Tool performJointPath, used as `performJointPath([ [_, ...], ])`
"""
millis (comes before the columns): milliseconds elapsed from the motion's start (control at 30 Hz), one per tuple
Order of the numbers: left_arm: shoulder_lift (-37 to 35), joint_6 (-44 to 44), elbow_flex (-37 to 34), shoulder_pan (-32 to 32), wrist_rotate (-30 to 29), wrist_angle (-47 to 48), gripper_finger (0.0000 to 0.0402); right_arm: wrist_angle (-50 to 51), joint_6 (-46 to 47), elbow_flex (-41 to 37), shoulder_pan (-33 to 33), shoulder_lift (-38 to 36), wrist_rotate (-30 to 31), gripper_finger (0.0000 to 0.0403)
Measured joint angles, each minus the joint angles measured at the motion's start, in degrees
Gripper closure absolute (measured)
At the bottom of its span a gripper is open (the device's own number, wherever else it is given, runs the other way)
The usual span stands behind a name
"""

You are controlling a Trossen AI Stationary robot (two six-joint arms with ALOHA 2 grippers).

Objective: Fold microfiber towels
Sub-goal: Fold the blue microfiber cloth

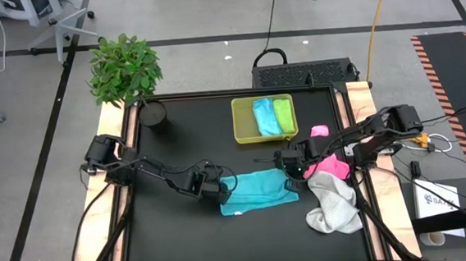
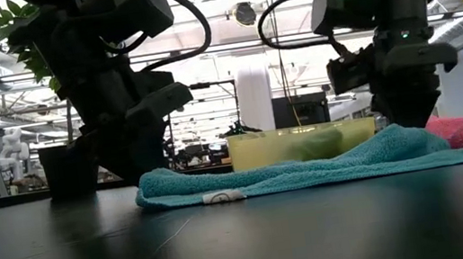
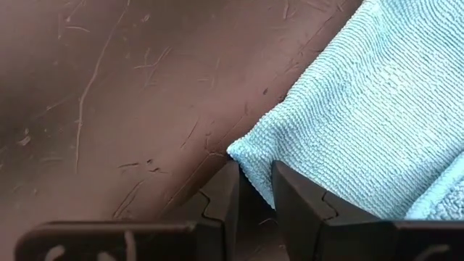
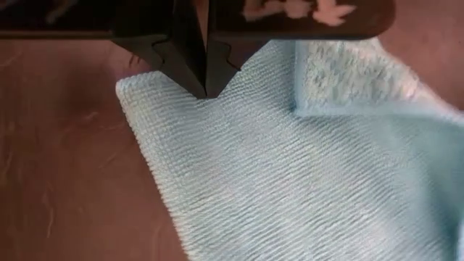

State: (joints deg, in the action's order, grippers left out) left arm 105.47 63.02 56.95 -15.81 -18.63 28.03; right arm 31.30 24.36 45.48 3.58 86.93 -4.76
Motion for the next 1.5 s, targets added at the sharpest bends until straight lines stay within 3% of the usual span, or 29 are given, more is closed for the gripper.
performJointPath([
  [367,-0.59,-0.09,-0.11,0.18,-0.63,0.39,0.0314,-0.69,5.78,0.67,1.56,-7.9,-1.04,0.0403],
  [733,-0.61,0.14,-0.11,0.2,-0.92,0.44,0.0314,-13.95,7.51,0.65,2.61,-1.49,-1.85,0.0403],
  [1100,-0.64,0.09,-0.11,0.22,-0.98,0.46,0.0314,-13.14,12.35,0.67,7.11,1.08,-4.59,0.0403],
  [1300,-0.66,0.09,-0.11,0.22,-1.01,0.46,0.0314,-11.77,16.62,0.67,11.5,1.06,-9.03,0.0403],
  [1500,-0.66,0.07,-0.11,0.24,-1.03,0.44,0.0314,-10.36,21.04,0.67,14.92,0.07,-9.07,0.0403],
])
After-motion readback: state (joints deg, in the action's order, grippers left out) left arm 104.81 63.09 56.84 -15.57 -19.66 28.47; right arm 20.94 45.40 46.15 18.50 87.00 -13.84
